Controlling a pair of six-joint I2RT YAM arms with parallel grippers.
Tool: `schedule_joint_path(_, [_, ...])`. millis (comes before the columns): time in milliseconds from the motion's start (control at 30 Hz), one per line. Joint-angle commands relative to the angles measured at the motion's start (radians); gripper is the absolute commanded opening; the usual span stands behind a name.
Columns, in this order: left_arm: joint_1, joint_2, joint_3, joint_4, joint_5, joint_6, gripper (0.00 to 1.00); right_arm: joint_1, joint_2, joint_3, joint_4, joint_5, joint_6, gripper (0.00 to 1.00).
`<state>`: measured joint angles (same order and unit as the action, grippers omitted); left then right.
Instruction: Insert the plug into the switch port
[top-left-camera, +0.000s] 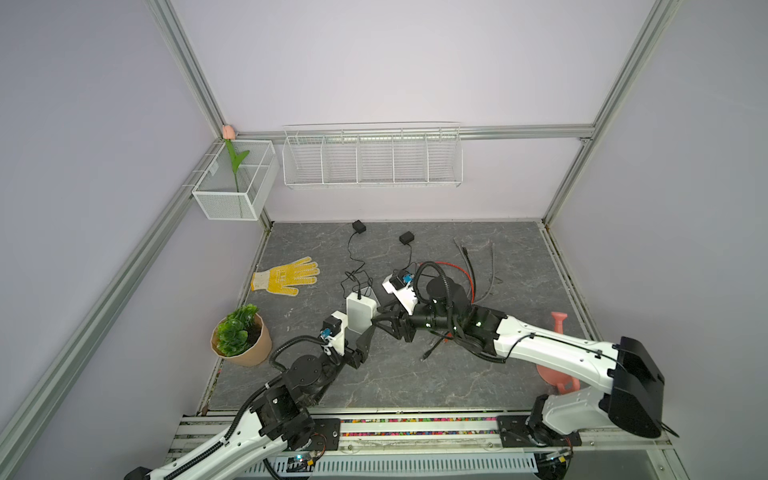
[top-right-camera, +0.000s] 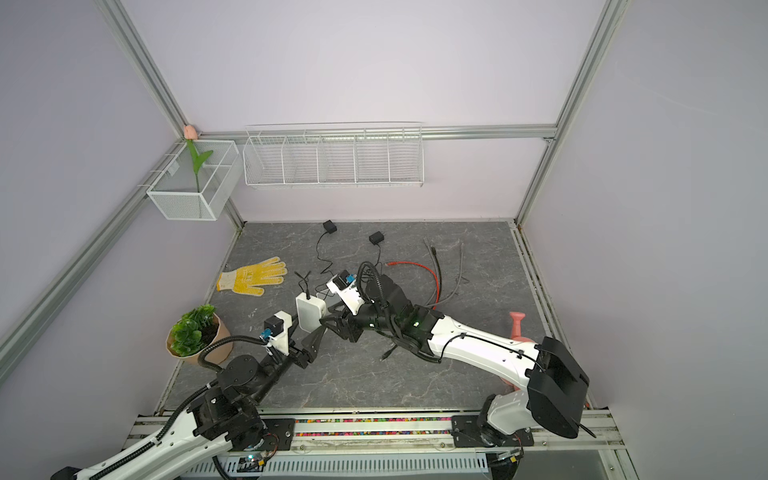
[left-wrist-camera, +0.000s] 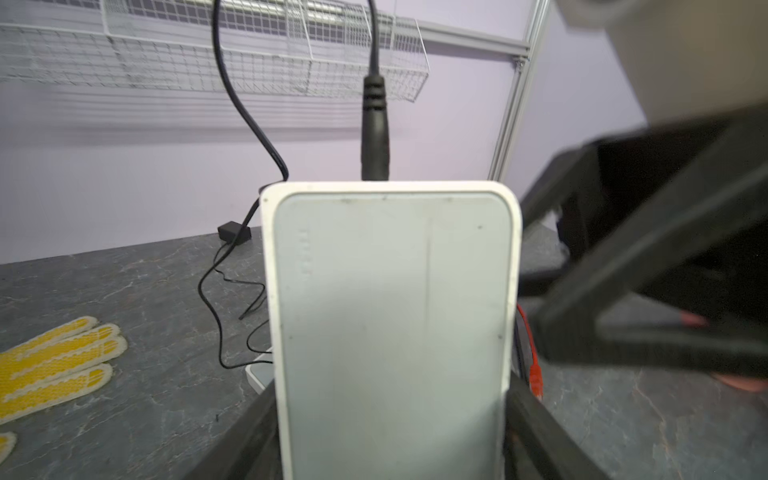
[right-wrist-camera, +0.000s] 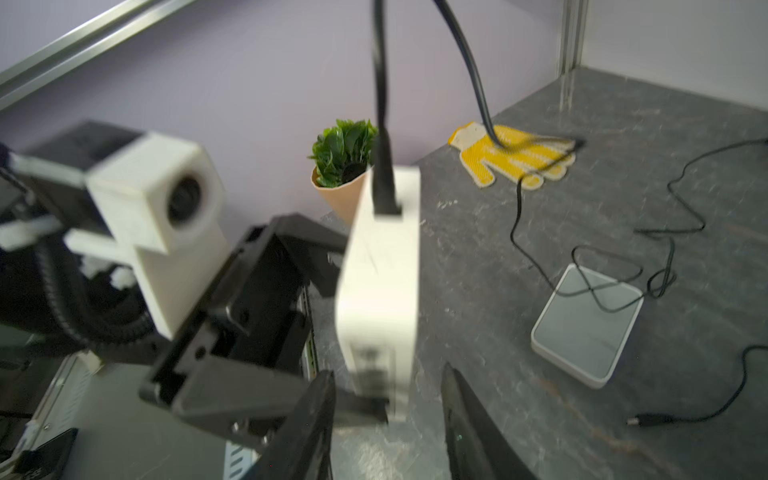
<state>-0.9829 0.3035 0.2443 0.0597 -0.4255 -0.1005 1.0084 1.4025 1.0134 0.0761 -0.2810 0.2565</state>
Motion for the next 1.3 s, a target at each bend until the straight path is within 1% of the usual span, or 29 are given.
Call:
schedule_joint_path(0, [0.002,-0.023,0.078,-0.076,-0.086,-0.064,0.0,-0.008,-0.086,-0.021,-0.14,0.002,-0.034,0.5])
schedule_joint_path(67, [0.002,0.001,0.107,-0.145,-0.086,-0.093,0.0,-0.019,-0.126,-0.033,-0.171,0.034,-0.038,0.51])
schedule_joint_path(133, [0.001,0.056,0.146,-0.24,-0.099,-0.158,0.0,-0.044,-0.175,-0.047,-0.199,0.071,-0.029,0.52])
schedule_joint_path(267, [0.001,0.183,0.184,-0.367,-0.095,-0.296,0.0,-0.104,-0.233,-0.056,-0.277,0.133,-0.009,0.52])
schedule_joint_path(367, [0.001,0.262,0.172,-0.408,-0.088,-0.415,0.0,-0.143,-0.248,-0.057,-0.328,0.147,0.001,0.53])
schedule_joint_path(433, [0.002,0.31,0.161,-0.444,-0.103,-0.517,0.0,-0.155,-0.243,-0.052,-0.365,0.152,-0.005,0.53])
schedule_joint_path(467, [0.002,0.324,0.149,-0.453,-0.106,-0.556,0.0,-0.157,-0.238,-0.049,-0.382,0.153,-0.01,0.56])
schedule_joint_path(533, [0.003,0.348,0.119,-0.462,-0.114,-0.626,0.0,-0.16,-0.219,-0.041,-0.422,0.144,-0.023,0.59])
schedule_joint_path(633, [0.019,0.369,0.072,-0.462,-0.103,-0.701,0.0,-0.162,-0.181,-0.029,-0.491,0.146,-0.042,0.59])
schedule_joint_path(800, [0.108,0.444,0.024,-0.409,0.056,-0.709,0.0,-0.163,-0.153,-0.035,-0.579,0.155,-0.092,0.58])
schedule_joint_path(933, [0.109,0.588,0.057,-0.388,0.107,-0.705,0.0,-0.162,-0.121,-0.019,-0.682,0.214,-0.157,0.57])
schedule_joint_path(1033, [0.109,0.706,0.083,-0.369,0.174,-0.698,0.0,-0.162,-0.107,-0.011,-0.732,0.225,-0.216,0.57])
schedule_joint_path(1167, [0.109,0.823,0.136,-0.391,0.234,-0.689,0.0,-0.16,-0.115,-0.043,-0.743,0.195,-0.304,0.56])
schedule_joint_path(1267, [0.109,0.872,0.161,-0.402,0.258,-0.683,0.0,-0.154,-0.138,-0.088,-0.691,0.13,-0.376,0.58])
